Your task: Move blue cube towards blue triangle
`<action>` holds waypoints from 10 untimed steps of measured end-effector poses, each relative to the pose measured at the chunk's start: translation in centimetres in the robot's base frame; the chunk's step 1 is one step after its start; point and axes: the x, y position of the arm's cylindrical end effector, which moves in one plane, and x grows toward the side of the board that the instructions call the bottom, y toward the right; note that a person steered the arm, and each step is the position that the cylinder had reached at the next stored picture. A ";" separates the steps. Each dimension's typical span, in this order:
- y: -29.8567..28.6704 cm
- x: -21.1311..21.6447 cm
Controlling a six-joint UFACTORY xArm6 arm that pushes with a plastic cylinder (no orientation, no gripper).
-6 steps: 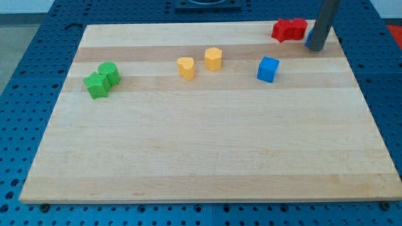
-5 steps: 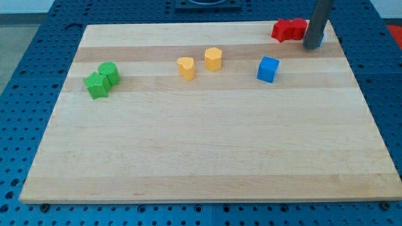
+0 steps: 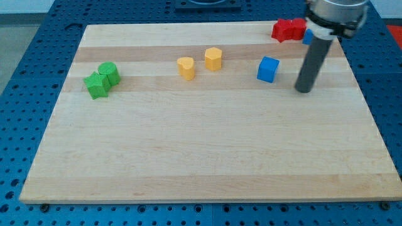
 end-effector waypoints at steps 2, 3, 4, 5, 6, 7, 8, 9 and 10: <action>-3.8 -5.5; -3.8 -3.4; -6.0 -0.6; -10.2 -1.5; -9.3 -5.3; -5.8 -7.3; -4.3 -8.0; -6.6 -7.2; -11.6 -6.7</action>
